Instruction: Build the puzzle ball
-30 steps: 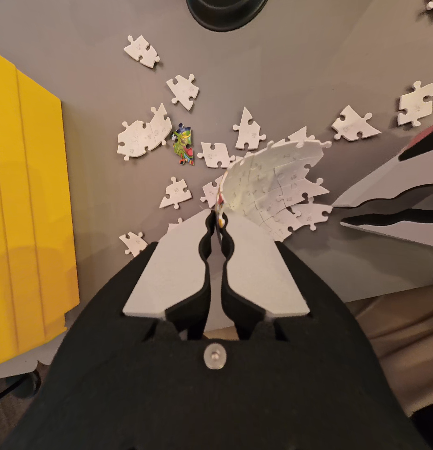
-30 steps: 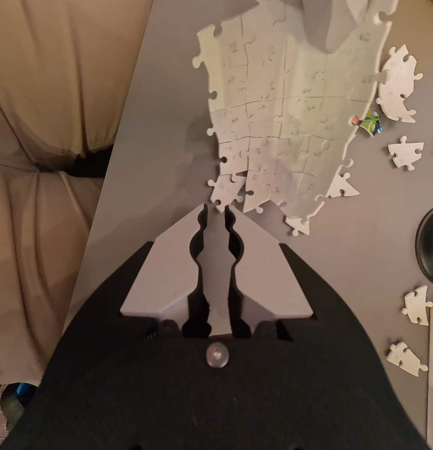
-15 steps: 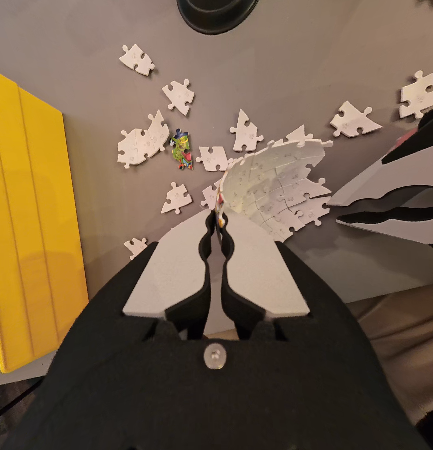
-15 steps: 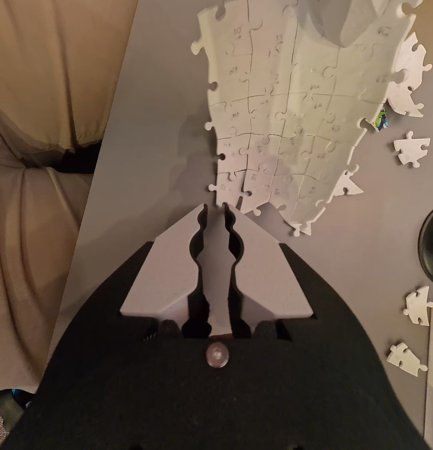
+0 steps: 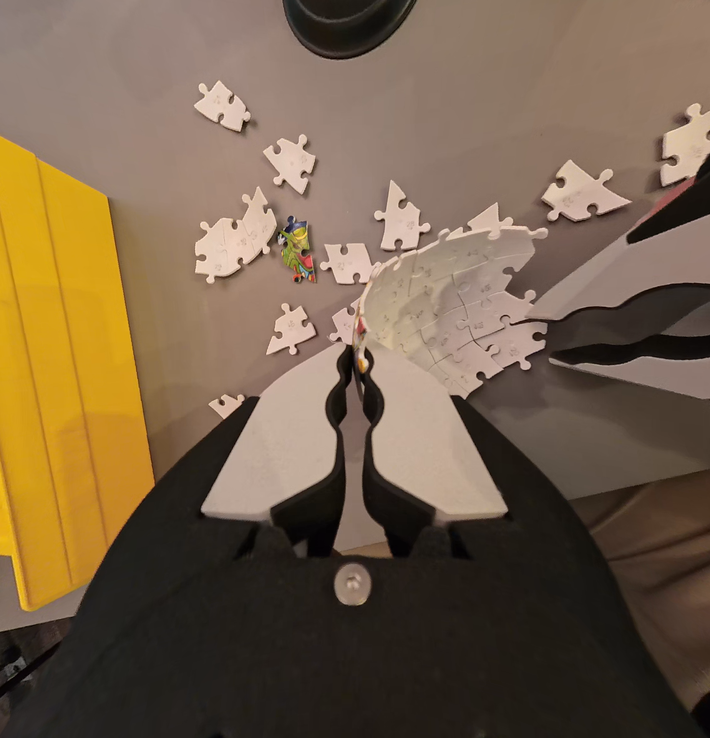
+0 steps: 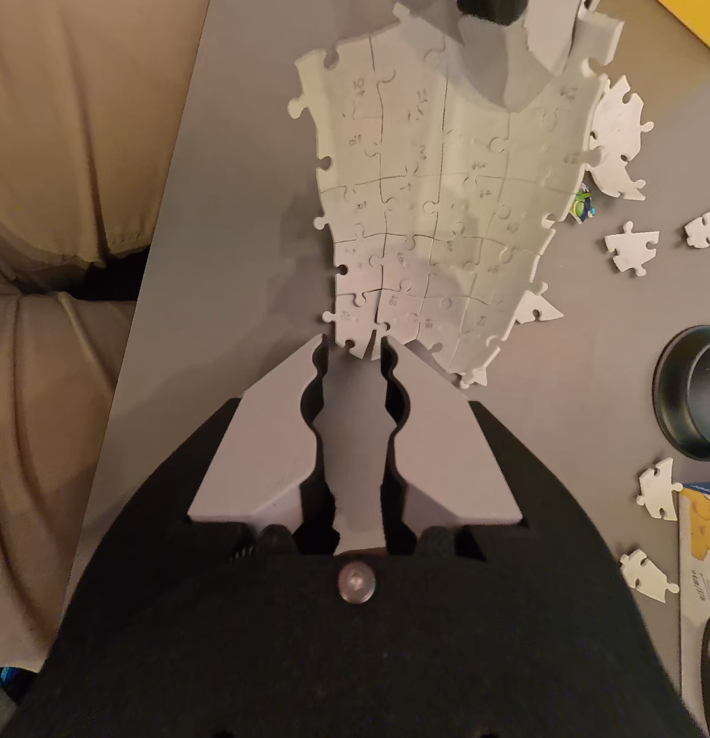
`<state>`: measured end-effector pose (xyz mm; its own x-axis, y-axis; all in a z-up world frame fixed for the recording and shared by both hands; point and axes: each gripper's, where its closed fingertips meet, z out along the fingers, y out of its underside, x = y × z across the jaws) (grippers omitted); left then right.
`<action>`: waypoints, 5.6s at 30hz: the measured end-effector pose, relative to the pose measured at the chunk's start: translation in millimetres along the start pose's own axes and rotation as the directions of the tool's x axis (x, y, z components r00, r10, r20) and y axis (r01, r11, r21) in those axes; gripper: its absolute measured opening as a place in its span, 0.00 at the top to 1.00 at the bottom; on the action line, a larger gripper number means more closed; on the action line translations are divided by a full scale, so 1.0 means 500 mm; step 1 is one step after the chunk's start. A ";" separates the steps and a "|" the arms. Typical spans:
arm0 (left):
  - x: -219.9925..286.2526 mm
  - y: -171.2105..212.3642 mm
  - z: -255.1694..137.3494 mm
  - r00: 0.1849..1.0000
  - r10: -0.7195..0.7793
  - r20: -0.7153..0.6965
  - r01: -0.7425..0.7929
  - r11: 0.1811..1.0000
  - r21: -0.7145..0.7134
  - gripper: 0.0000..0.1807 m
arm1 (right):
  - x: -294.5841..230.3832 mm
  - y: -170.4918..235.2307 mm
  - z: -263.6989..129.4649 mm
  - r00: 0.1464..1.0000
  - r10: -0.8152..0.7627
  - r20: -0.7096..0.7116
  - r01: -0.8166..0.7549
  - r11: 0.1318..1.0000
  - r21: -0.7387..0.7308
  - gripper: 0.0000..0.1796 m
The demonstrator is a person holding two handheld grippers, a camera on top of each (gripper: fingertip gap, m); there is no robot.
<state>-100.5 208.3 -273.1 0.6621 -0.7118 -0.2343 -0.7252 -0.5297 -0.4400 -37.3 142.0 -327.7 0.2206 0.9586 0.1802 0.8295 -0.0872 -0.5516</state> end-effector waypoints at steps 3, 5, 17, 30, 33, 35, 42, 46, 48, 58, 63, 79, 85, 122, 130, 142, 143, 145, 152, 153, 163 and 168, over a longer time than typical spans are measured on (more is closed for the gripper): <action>0.001 -0.002 -0.001 1.000 0.012 0.005 -0.012 1.000 0.000 0.99 | 0.000 0.002 0.003 1.000 0.008 0.003 -0.008 1.000 -0.007 0.85; 0.002 -0.003 -0.001 1.000 0.020 0.009 -0.020 1.000 -0.002 0.99 | -0.003 0.004 0.006 1.000 0.011 0.011 -0.011 1.000 -0.011 0.85; 0.005 -0.011 -0.002 0.998 0.066 0.023 -0.066 0.998 -0.002 0.99 | -0.003 0.001 0.007 0.999 0.039 0.023 -0.039 0.999 0.006 0.84; 0.005 -0.017 -0.001 0.993 0.114 0.030 -0.115 0.993 0.003 0.99 | -0.023 0.009 0.010 0.998 0.003 0.058 -0.002 1.000 -0.025 0.89; 0.005 -0.018 -0.003 0.992 0.119 0.030 -0.119 0.993 0.006 0.99 | -0.021 0.012 0.012 0.998 0.008 0.058 -0.005 0.999 -0.036 0.90; 0.005 -0.020 -0.004 0.992 0.123 0.032 -0.123 0.992 0.007 0.99 | -0.019 0.013 0.012 0.998 0.009 0.056 -0.007 0.999 -0.036 0.90; 0.005 -0.019 -0.001 0.989 0.141 0.041 -0.141 0.990 -0.002 0.98 | -0.016 0.012 0.008 0.999 -0.015 0.029 0.017 0.999 -0.043 0.89; 0.005 -0.019 -0.001 0.988 0.146 0.043 -0.146 0.989 -0.002 0.98 | -0.013 0.003 0.000 0.999 -0.030 0.012 0.030 0.999 -0.020 0.90; 0.006 -0.020 -0.001 0.988 0.150 0.045 -0.150 0.989 -0.002 0.99 | -0.010 -0.001 -0.001 1.000 -0.028 0.006 0.028 0.999 -0.017 0.89; 0.008 -0.023 -0.001 0.985 0.164 0.051 -0.164 0.987 -0.007 0.98 | -0.005 0.009 0.014 1.000 0.000 -0.005 -0.001 0.999 -0.045 0.81; 0.010 -0.025 -0.002 0.985 0.166 0.051 -0.166 0.986 -0.005 0.99 | -0.002 0.009 0.016 1.000 -0.012 -0.024 0.010 0.999 -0.050 0.83; 0.010 -0.027 -0.003 0.983 0.176 0.054 -0.177 0.984 -0.001 0.98 | 0.013 0.015 0.015 0.998 -0.025 -0.052 0.022 0.999 -0.044 0.89; 0.010 -0.028 -0.004 0.981 0.186 0.053 -0.186 0.983 0.000 0.98 | 0.013 0.016 0.016 0.998 -0.036 -0.052 0.033 0.998 -0.049 0.90; 0.022 -0.041 -0.015 0.970 0.229 0.081 -0.225 0.972 -0.062 0.99 | 0.007 0.013 0.022 0.990 0.134 0.041 -0.135 0.991 0.019 0.90; 0.022 -0.042 -0.014 0.969 0.230 0.086 -0.225 0.972 -0.065 0.99 | 0.007 0.013 0.022 0.987 0.154 0.044 -0.155 0.988 0.016 0.90; 0.013 -0.031 -0.005 0.974 0.209 0.089 -0.203 0.977 -0.066 0.99 | 0.001 -0.010 0.030 0.996 0.085 0.029 -0.086 0.996 0.028 0.84; 0.011 -0.029 -0.004 0.974 0.207 0.090 -0.201 0.977 -0.068 0.98 | 0.001 -0.014 0.031 0.996 0.085 0.031 -0.086 0.995 0.040 0.84; 0.010 -0.028 -0.003 0.975 0.203 0.084 -0.198 0.978 -0.066 0.98 | 0.000 -0.015 0.034 0.996 0.085 0.033 -0.087 0.995 0.045 0.83; 0.017 -0.031 -0.001 0.976 0.209 0.069 -0.205 0.977 -0.061 0.98 | -0.012 -0.027 0.041 0.999 0.033 0.038 -0.035 0.998 0.050 0.81; 0.018 -0.031 -0.001 0.976 0.209 0.068 -0.205 0.977 -0.060 0.98 | -0.011 -0.028 0.041 0.999 0.032 0.038 -0.033 0.998 0.044 0.81; 0.018 -0.030 0.000 0.975 0.210 0.066 -0.206 0.977 -0.061 0.99 | -0.018 -0.025 0.043 0.993 0.081 0.085 -0.084 0.996 0.030 0.84; 0.015 -0.025 0.003 0.977 0.205 0.063 -0.201 0.978 -0.063 0.98 | -0.010 -0.023 0.041 0.996 0.071 0.061 -0.072 0.997 0.021 0.79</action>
<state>-86.1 210.1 -270.7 0.5100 -0.7749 -0.3734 -0.8539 -0.4039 -0.3282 -58.7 143.9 -338.9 0.2473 0.9647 0.0909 0.8007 -0.1506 -0.5798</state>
